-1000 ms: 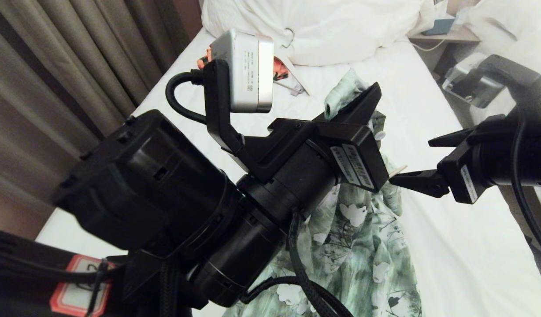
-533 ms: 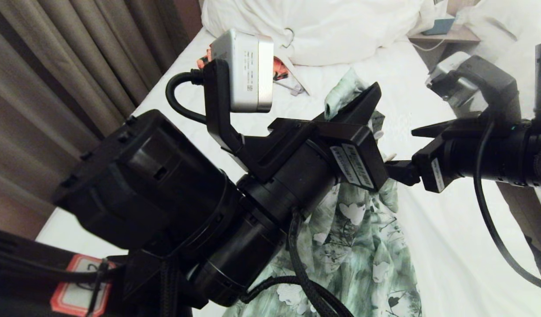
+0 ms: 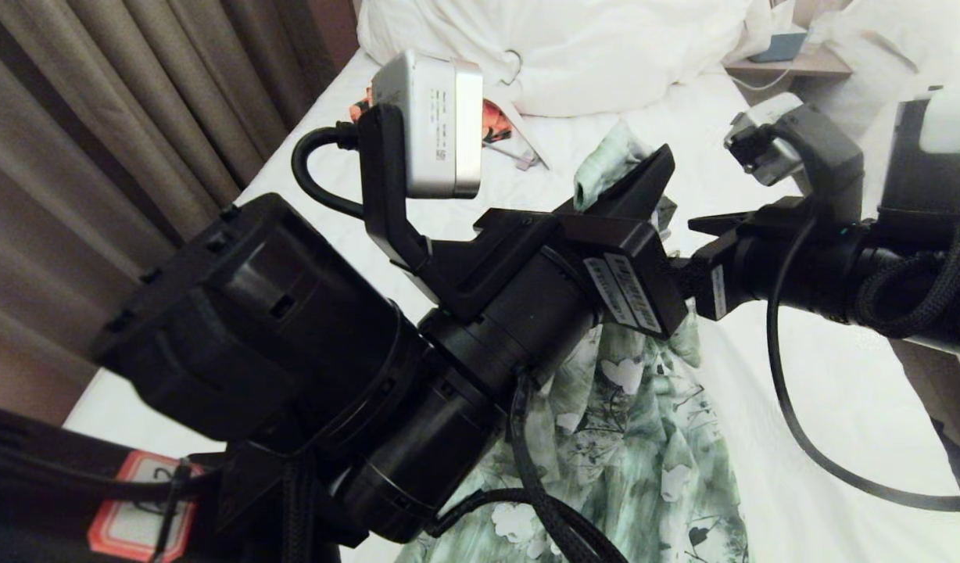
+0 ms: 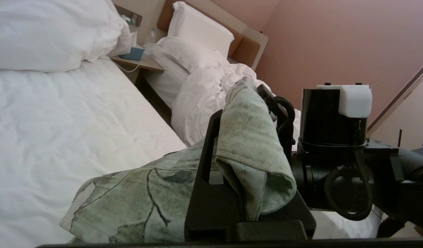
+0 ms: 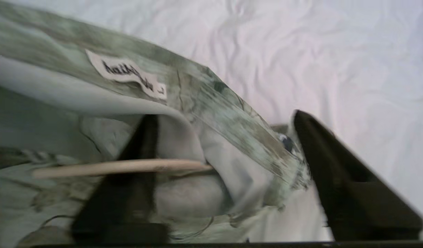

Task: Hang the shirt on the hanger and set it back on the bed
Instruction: Take the clothes hanger out of the clothes

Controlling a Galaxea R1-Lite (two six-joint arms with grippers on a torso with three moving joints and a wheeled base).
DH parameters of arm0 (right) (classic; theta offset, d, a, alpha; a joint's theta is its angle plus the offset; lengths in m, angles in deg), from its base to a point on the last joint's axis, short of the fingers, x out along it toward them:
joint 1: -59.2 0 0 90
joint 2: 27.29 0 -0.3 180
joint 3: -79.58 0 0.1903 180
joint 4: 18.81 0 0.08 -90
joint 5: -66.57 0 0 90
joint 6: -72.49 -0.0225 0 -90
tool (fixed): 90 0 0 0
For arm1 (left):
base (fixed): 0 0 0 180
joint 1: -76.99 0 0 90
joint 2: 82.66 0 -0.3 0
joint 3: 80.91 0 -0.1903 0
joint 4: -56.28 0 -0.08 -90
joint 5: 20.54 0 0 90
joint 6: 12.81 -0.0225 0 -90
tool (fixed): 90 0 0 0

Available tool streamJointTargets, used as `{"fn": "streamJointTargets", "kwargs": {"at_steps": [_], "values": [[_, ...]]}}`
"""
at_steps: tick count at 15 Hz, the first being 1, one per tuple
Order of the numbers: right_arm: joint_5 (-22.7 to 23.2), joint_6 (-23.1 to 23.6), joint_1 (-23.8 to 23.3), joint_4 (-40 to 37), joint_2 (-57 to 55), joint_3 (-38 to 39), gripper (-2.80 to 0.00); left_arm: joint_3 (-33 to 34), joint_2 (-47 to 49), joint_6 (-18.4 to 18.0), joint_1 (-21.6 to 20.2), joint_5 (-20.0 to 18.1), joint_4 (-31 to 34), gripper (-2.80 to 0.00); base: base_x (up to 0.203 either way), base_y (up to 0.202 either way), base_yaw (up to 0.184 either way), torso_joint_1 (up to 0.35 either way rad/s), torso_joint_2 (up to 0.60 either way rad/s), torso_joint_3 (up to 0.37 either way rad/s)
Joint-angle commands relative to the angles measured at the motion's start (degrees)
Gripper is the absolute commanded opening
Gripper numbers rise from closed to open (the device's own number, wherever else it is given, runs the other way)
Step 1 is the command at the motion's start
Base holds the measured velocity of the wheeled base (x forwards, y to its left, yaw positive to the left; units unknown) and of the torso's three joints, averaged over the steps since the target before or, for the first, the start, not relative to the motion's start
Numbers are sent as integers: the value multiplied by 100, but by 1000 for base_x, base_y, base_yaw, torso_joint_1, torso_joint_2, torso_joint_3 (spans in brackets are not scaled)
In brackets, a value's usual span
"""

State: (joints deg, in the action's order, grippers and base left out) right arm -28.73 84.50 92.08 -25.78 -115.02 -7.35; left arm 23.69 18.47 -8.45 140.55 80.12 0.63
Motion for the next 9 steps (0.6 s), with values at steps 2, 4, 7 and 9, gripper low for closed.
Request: {"fn": "streamJointTargets", "kwargs": {"at_steps": [2,4,7,9], "values": [[21,-23,26,101,-79,28,-280,-8,-14,4,-2,7,-43,-280,0,0,0,0,0,0],[20,-32,26,101,-51,19,-280,-8,-14,4,-2,7,-43,-280,0,0,0,0,0,0],[20,-32,-1,75,159,15,-280,-17,-5,-1,-48,4,-43,-280,0,0,0,0,0,0],[28,-25,-76,39,335,11,-280,-60,10,0,-296,-39,-28,-280,0,0,0,0,0,0]]}}
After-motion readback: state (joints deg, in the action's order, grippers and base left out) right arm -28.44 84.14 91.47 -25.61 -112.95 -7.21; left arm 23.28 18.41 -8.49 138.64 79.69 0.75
